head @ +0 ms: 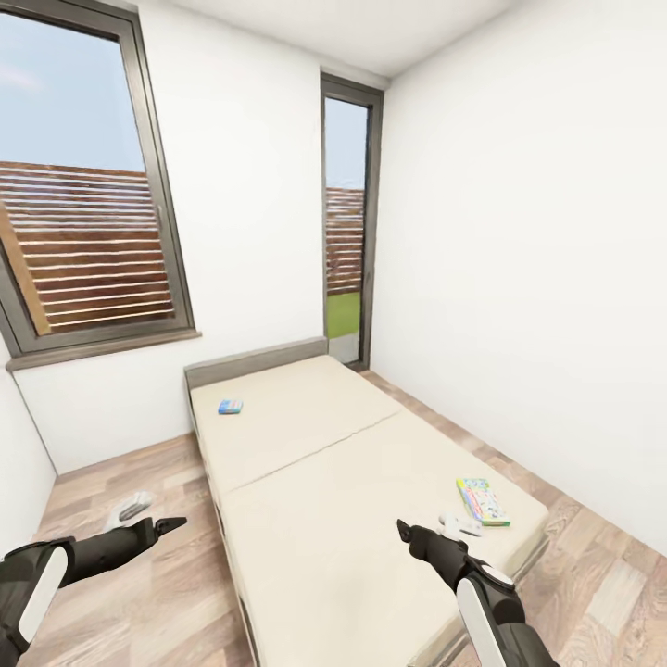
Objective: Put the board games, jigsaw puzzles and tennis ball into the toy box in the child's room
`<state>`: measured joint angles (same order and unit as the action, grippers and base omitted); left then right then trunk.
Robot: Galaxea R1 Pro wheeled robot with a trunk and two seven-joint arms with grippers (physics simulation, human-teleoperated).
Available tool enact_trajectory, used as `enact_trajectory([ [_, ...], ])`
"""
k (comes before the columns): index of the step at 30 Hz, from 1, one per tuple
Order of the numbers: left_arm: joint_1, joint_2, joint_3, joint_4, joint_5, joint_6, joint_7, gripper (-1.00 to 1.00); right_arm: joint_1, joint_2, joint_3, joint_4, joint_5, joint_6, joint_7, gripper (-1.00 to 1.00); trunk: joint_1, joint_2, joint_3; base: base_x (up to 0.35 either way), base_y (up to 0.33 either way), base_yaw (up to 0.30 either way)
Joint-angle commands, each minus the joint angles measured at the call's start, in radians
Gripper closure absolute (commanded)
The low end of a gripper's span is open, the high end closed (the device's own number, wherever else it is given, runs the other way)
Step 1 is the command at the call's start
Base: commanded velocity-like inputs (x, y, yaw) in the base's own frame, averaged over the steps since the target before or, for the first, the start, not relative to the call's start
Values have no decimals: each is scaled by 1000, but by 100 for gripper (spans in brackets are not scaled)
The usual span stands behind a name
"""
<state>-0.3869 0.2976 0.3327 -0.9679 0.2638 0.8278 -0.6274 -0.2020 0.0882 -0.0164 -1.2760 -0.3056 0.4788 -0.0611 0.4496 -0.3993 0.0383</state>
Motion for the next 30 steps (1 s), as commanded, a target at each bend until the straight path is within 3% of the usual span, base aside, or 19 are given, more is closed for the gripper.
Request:
enact_trajectory([
  [1, 0, 0, 2, 0, 1, 5, -3, -100, 0, 1, -1, -1, -10, 4, -6, -100, 0, -1, 0, 0, 108, -252],
  [18, 0, 0, 2, 0, 2, 5, -3, -100, 0, 2, -1, -2, -10, 4, -6, -100, 0, -1, 15, 0, 223, -252],
  [30, 0, 0, 2, 0, 1, 5, -3, -100, 0, 2, -1, -2, -10, 4, -6, -100, 0, -1, 25, 0, 90, -252],
])
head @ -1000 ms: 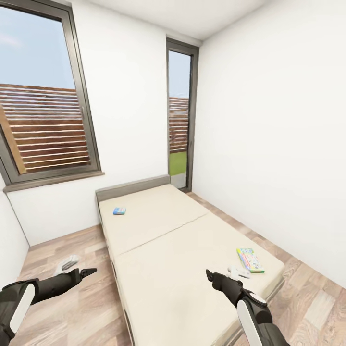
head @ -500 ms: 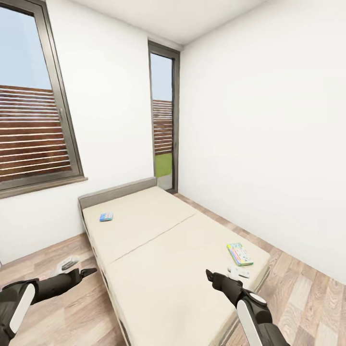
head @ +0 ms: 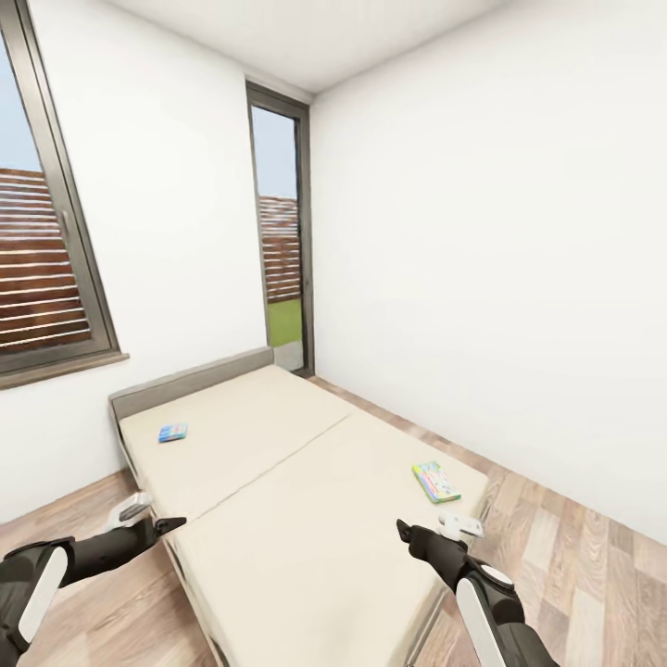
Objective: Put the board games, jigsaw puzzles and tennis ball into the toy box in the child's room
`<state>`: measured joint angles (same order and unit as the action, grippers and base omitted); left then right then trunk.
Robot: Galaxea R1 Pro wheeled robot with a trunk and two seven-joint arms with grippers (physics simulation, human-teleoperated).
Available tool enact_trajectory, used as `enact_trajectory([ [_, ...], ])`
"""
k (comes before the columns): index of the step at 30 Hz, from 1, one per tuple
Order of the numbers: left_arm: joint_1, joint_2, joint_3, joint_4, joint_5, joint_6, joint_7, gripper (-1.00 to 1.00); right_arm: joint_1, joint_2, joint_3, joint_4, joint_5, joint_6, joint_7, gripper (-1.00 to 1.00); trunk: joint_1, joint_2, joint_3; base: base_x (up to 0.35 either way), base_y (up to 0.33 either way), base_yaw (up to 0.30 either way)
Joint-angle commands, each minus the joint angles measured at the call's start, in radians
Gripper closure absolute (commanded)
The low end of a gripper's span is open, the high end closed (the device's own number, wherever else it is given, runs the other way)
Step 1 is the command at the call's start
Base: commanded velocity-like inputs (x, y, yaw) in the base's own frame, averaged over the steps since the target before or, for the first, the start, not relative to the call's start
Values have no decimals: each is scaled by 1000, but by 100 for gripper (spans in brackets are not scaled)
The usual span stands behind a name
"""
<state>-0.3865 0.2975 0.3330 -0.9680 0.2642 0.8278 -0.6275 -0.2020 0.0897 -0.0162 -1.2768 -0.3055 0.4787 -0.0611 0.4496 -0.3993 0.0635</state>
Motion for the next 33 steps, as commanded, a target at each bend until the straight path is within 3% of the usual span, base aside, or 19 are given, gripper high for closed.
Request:
enact_trajectory([
  [1, 0, 0, 2, 0, 1, 5, -3, -100, 0, 1, -1, -1, -10, 4, -6, -100, 0, -1, 0, 0, 166, -252],
  [33, 0, 4, 1, 0, 0, 5, -29, -100, 0, 2, -1, -1, -10, 4, -6, -100, 0, -1, 27, 0, 169, -252],
])
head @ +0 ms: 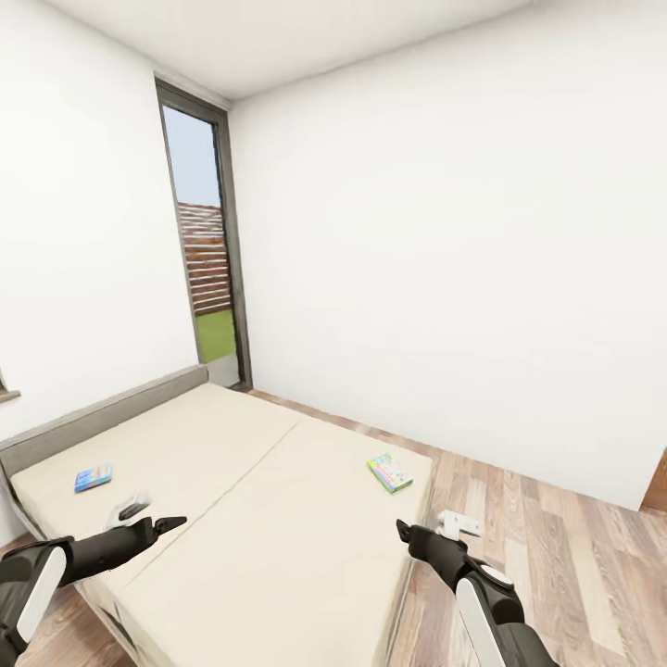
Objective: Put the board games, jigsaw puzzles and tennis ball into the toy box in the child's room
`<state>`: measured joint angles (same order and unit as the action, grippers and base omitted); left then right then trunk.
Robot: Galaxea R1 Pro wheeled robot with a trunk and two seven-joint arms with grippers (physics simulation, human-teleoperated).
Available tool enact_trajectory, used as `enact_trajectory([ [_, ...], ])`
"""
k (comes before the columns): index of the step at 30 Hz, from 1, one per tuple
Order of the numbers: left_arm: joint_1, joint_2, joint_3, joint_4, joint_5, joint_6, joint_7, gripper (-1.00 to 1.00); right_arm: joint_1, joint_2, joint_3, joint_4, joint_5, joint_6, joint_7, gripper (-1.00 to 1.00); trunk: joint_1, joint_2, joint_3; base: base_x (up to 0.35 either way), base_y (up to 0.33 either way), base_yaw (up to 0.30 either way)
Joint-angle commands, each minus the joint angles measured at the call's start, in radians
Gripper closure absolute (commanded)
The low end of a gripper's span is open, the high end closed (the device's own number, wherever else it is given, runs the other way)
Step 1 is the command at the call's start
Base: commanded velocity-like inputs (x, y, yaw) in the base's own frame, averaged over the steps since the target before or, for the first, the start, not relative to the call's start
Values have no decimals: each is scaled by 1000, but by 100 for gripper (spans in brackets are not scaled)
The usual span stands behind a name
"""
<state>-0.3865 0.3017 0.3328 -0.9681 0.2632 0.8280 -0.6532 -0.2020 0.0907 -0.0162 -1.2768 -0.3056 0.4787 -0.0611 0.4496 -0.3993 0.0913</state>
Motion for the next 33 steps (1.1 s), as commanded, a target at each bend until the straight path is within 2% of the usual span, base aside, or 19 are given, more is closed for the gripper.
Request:
enact_trajectory([
  [1, 0, 0, 2, 0, 1, 5, -5, -100, 0, 1, -1, -1, -10, 4, -6, -100, 0, -1, 0, 0, 194, -252],
  [13, 0, 0, 2, 0, -1, 5, -16, -100, 0, 1, -1, 0, -10, 4, -6, -100, 0, -1, 10, 28, 197, -252],
  [24, 0, 0, 2, 0, -1, 5, -17, -100, 0, 1, -1, 2, -10, 4, -6, -100, 0, -1, 20, 109, 155, -252],
  [33, 0, 0, 2, 0, 0, 5, -17, -100, 0, 1, -1, 2, -10, 3, -6, -100, 0, -1, 27, 85, 56, -252],
])
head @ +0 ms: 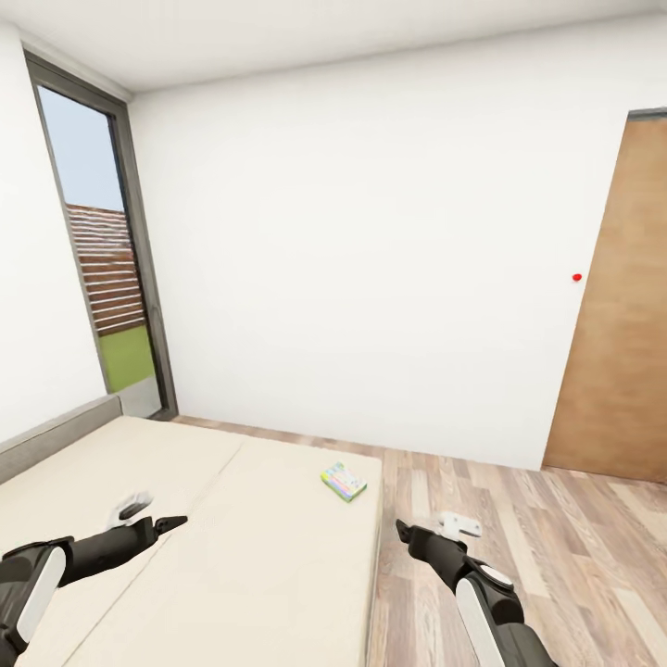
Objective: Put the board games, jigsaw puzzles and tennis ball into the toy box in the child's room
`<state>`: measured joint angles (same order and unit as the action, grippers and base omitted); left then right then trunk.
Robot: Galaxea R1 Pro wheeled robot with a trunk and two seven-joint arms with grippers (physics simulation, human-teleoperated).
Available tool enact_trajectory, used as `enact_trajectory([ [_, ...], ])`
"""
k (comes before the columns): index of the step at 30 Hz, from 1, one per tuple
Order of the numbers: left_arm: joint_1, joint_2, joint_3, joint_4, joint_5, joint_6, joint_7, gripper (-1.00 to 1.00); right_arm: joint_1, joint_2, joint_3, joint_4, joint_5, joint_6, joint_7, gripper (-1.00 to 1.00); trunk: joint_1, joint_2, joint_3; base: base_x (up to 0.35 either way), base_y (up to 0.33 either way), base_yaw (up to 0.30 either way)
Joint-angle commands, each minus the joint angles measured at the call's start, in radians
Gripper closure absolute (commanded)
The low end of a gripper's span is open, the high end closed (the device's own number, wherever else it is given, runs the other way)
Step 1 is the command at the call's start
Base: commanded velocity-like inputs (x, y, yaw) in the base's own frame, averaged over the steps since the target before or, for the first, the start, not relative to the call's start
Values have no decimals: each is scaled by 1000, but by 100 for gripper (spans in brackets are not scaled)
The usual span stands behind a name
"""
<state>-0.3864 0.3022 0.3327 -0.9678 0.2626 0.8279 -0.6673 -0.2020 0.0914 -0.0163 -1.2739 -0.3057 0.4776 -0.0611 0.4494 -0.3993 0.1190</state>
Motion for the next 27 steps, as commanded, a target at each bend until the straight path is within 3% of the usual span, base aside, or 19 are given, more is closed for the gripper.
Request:
enact_trajectory([
  [1, 0, 0, 2, 0, 1, 5, -3, -100, 0, 1, -1, -1, -10, 4, -6, -100, 1, -1, 0, 91, 16, -252],
  [27, 0, 1, 3, 0, 0, 5, -3, -100, 0, 1, -1, -1, -10, 4, -6, -100, 1, -1, 22, 10, 117, -252],
])
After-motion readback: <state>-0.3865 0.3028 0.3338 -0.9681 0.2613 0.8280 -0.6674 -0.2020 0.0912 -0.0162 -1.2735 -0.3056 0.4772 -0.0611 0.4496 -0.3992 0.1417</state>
